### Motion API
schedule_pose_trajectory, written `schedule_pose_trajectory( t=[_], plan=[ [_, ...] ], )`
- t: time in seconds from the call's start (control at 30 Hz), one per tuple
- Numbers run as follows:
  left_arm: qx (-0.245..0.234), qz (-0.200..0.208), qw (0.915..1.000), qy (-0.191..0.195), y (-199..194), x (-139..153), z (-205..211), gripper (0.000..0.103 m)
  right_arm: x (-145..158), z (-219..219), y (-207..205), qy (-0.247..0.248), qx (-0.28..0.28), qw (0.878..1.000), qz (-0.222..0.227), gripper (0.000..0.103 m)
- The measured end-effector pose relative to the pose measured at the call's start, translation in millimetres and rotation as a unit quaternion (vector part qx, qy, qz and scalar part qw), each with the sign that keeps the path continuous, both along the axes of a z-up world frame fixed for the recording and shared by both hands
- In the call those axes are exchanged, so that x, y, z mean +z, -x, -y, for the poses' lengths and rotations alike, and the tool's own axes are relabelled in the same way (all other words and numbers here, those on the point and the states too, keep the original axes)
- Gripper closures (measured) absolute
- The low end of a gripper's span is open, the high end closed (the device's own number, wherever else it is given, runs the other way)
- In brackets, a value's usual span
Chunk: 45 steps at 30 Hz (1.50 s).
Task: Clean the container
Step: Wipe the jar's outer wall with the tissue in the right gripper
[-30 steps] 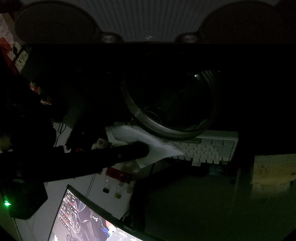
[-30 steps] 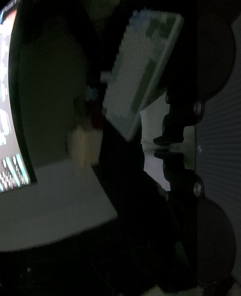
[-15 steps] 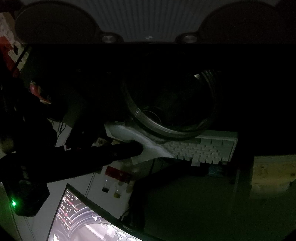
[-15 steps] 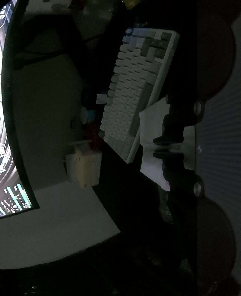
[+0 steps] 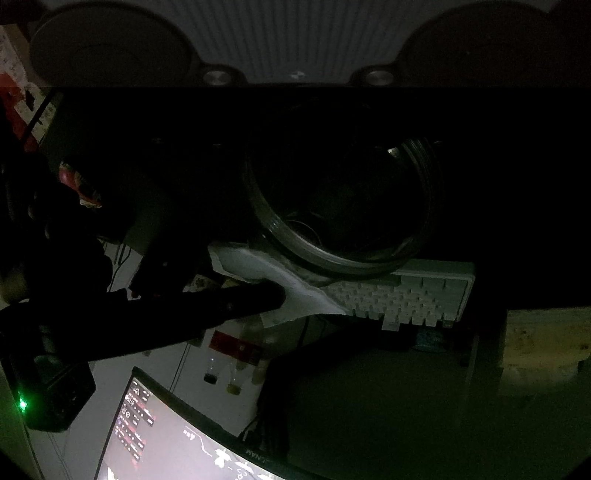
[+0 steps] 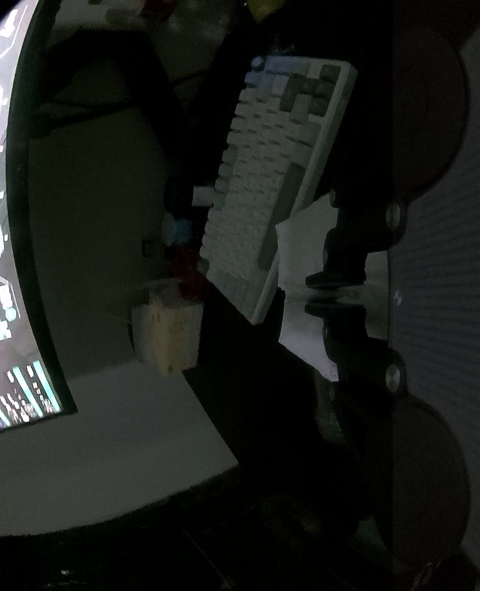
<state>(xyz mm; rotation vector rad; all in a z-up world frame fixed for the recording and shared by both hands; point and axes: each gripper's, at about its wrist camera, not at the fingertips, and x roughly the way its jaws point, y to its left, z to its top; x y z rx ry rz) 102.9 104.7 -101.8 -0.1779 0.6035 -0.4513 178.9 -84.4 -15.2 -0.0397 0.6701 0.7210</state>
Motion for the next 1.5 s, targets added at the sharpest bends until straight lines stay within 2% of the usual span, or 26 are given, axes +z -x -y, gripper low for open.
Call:
schedule_pose_trajectory(
  t=[0.27, 0.33, 0.37, 0.43, 0.5, 0.57, 0.6, 0.8, 0.87, 0.93, 0.97, 1.0, 1.13, 1.27, 1.4, 1.5],
  plan=[
    [-0.001, 0.001, 1.0000, 0.003, 0, 1, 1, 0.063, 4, -9, 14, -0.024, 0.057, 0.998, -0.019, 0.092],
    [-0.010, 0.003, 0.9998, 0.015, 0, 0, 0, 0.075, 3, -7, 12, -0.030, 0.060, 0.997, -0.027, 0.093],
    [-0.013, 0.008, 0.9996, 0.022, 1, 1, 0, 0.086, 3, -5, 10, -0.028, 0.052, 0.998, -0.031, 0.093],
    [-0.014, 0.026, 0.9988, 0.039, 6, 4, -1, 0.092, 2, 2, 6, -0.024, 0.029, 0.999, -0.033, 0.093],
    [-0.023, 0.035, 0.9961, 0.078, 7, 5, -7, 0.095, 1, 9, 4, -0.026, 0.015, 0.999, -0.038, 0.093],
    [-0.040, 0.029, 0.9887, 0.141, 5, 4, -18, 0.096, 1, 16, 5, -0.034, 0.010, 0.998, -0.043, 0.094],
    [-0.048, 0.026, 0.9857, 0.160, 4, 4, -21, 0.096, 2, 19, 7, -0.038, 0.012, 0.998, -0.045, 0.094],
    [-0.083, 0.003, 0.9724, 0.218, 0, 4, -31, 0.095, 4, 24, 14, -0.032, 0.017, 0.999, -0.036, 0.094],
    [-0.082, 0.008, 0.9753, 0.205, 3, 6, -28, 0.092, 4, 23, 13, -0.029, 0.016, 0.999, -0.033, 0.094],
    [-0.078, 0.022, 0.9837, 0.160, 9, 11, -19, 0.074, 3, 21, 12, -0.030, 0.018, 0.999, -0.030, 0.094],
    [-0.083, 0.030, 0.9872, 0.132, 11, 14, -14, 0.060, 3, 20, 11, -0.030, 0.018, 0.999, -0.027, 0.094],
    [-0.088, 0.035, 0.9897, 0.108, 13, 15, -8, 0.058, 3, 18, 11, -0.027, 0.020, 0.999, -0.023, 0.094],
    [-0.093, 0.021, 0.9948, 0.035, 15, 11, 10, 0.058, 2, 12, 7, -0.027, 0.021, 0.999, -0.016, 0.094],
    [-0.047, 0.003, 0.9989, -0.001, 9, 3, 13, 0.058, 1, 6, 4, -0.022, 0.021, 0.999, -0.009, 0.094],
    [-0.021, -0.005, 0.9998, 0.006, 8, 2, 4, 0.058, 2, 0, 4, -0.018, 0.021, 1.000, -0.004, 0.094],
    [-0.009, -0.005, 0.9999, 0.007, 8, 2, 0, 0.058, 3, -6, 9, -0.030, 0.044, 0.999, -0.011, 0.094]
  ],
)
